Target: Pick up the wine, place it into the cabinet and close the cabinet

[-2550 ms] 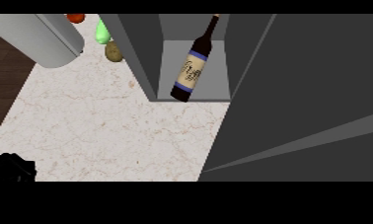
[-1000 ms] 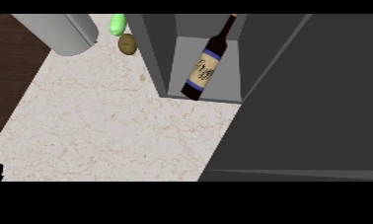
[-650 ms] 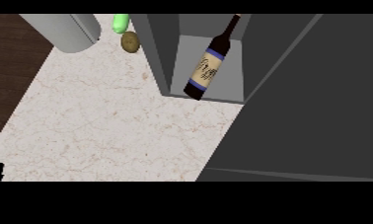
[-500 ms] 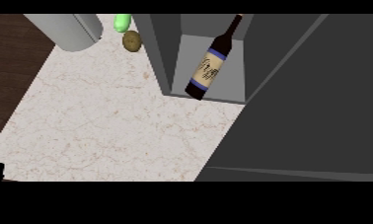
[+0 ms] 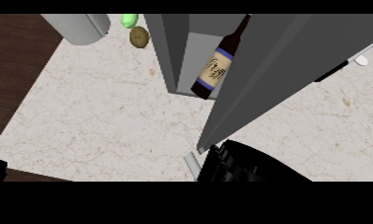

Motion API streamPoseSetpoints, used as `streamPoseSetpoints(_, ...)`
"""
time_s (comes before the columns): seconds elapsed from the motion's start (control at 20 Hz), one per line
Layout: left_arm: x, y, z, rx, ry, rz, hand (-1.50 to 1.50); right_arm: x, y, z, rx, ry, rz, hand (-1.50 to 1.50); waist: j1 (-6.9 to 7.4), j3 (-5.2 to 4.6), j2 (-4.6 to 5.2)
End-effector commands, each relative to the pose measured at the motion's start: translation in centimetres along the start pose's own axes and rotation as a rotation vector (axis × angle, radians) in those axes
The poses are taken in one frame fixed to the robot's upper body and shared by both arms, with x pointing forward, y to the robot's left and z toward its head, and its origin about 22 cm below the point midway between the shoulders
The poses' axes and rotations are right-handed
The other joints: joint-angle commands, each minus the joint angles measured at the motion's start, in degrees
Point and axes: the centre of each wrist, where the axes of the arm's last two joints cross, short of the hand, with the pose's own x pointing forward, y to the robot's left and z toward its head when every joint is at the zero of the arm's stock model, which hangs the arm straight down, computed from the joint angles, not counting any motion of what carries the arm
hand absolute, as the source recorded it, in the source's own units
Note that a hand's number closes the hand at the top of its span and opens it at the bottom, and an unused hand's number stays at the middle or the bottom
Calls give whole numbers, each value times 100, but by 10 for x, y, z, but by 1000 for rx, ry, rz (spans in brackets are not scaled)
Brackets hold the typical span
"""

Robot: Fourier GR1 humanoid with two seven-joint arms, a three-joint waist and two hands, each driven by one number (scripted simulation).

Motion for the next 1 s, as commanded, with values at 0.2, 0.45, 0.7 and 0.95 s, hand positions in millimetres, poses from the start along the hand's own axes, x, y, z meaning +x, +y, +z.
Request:
streamPoseSetpoints(0.2, 4, -4, -14, -48, -34, 24, 150, 0, -27, -71, -171, 46, 86, 150, 270, 20, 71)
streamPoseSetpoints(0.45, 0, -5, -15, -59, -23, 23, 150, 6, -51, -112, -245, 80, 155, 150, 405, 21, 147)
streamPoseSetpoints(0.7, -2, -8, -18, -67, -33, 38, 150, 12, -76, -147, -330, 122, 200, 150, 507, 30, 202)
streamPoseSetpoints(0.95, 1, -7, -26, -85, -51, 38, 150, 14, -101, -171, -371, 161, 163, 150, 523, 46, 262)
